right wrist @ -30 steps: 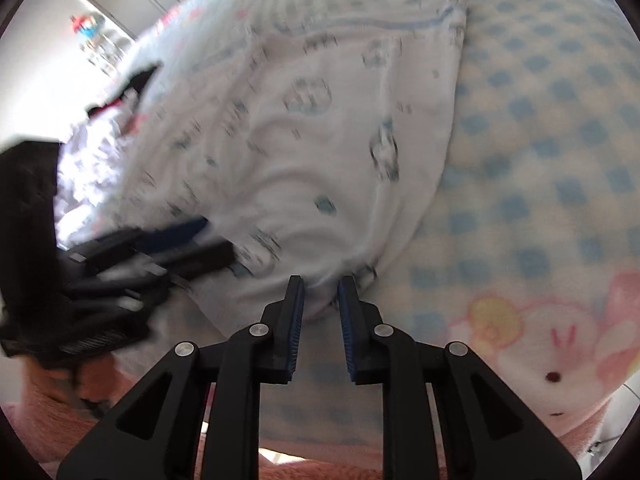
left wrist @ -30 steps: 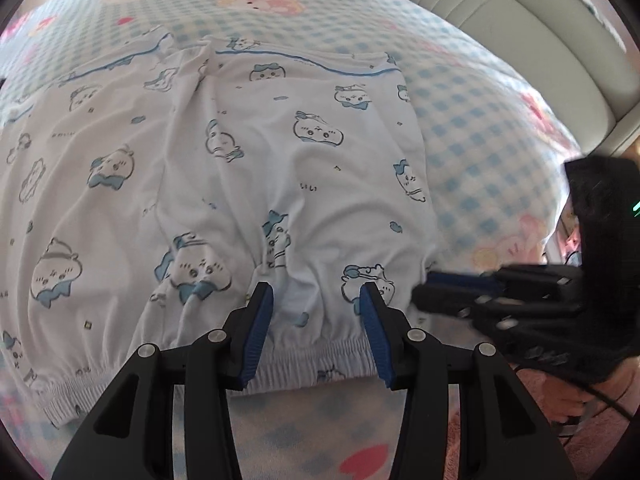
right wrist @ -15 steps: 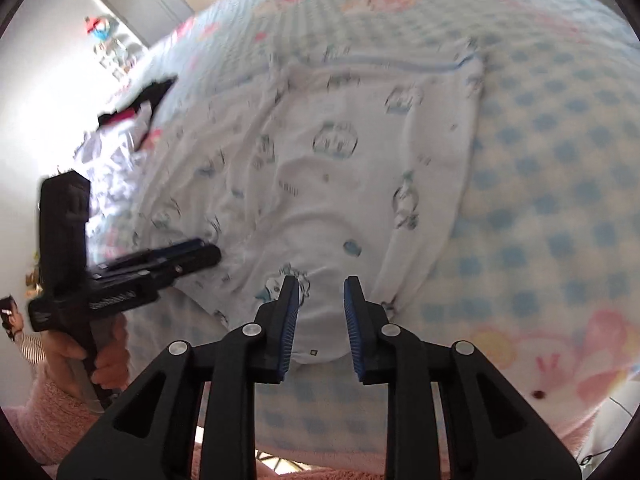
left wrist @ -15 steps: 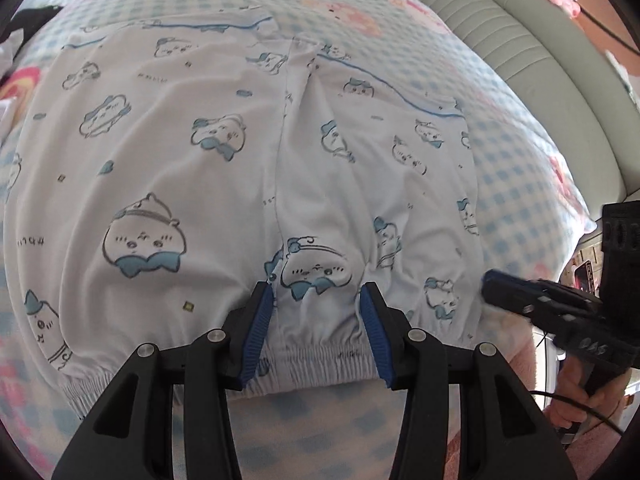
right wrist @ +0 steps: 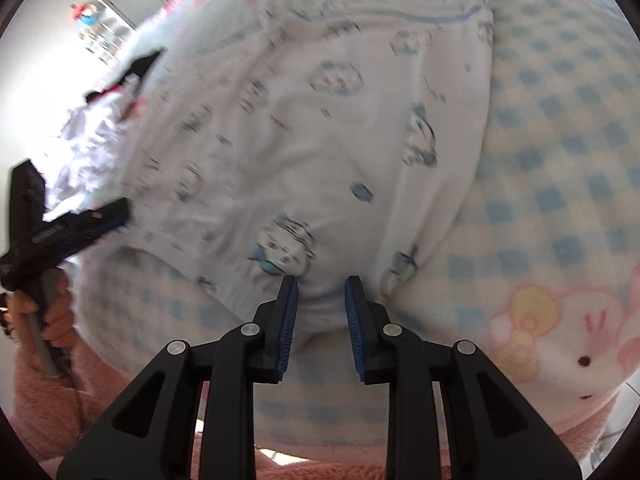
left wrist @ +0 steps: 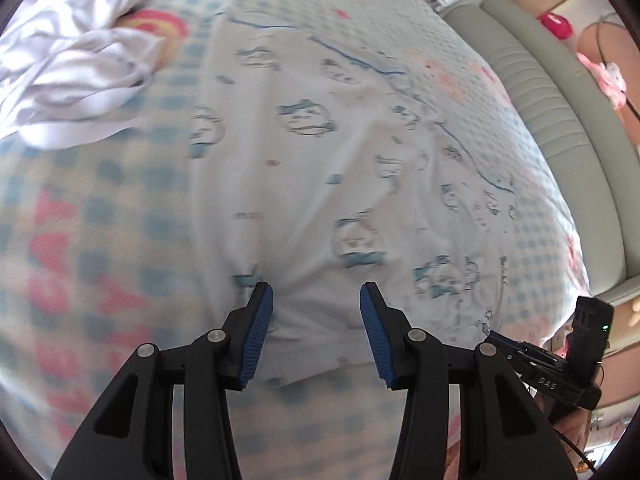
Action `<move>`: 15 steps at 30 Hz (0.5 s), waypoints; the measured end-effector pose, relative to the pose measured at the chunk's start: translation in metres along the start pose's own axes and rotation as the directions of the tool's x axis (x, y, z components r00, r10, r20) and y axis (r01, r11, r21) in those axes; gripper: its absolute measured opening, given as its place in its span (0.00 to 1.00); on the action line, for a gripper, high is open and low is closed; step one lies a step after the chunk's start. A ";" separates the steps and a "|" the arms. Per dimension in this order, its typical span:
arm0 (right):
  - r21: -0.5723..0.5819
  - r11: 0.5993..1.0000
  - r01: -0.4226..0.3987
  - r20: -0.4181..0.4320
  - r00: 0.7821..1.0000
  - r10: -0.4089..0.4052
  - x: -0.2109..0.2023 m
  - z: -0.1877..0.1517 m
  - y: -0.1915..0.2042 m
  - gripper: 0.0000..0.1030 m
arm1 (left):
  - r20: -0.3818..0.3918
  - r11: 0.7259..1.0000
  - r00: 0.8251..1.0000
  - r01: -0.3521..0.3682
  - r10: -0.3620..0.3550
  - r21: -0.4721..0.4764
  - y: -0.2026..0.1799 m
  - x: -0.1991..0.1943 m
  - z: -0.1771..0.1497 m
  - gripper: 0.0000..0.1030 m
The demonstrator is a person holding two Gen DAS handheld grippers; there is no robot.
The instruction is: Fold clothes
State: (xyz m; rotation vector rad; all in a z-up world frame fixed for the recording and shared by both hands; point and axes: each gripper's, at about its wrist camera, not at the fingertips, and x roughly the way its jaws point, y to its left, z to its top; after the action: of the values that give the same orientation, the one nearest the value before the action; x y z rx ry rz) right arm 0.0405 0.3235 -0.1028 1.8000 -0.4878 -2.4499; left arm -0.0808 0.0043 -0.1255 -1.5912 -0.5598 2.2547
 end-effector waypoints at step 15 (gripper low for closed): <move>0.057 0.996 -0.067 -0.010 0.998 0.067 -0.009 -0.024 -0.008 0.29 | 0.018 0.963 0.978 0.208 -0.208 -0.171 0.039 0.000 -0.024 0.47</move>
State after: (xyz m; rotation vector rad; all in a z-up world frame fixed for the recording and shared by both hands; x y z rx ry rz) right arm 0.0670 0.3282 -0.1035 1.7876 -0.6126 -2.4029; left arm -0.0592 -0.0265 -0.1516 -1.5300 -0.8987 2.0983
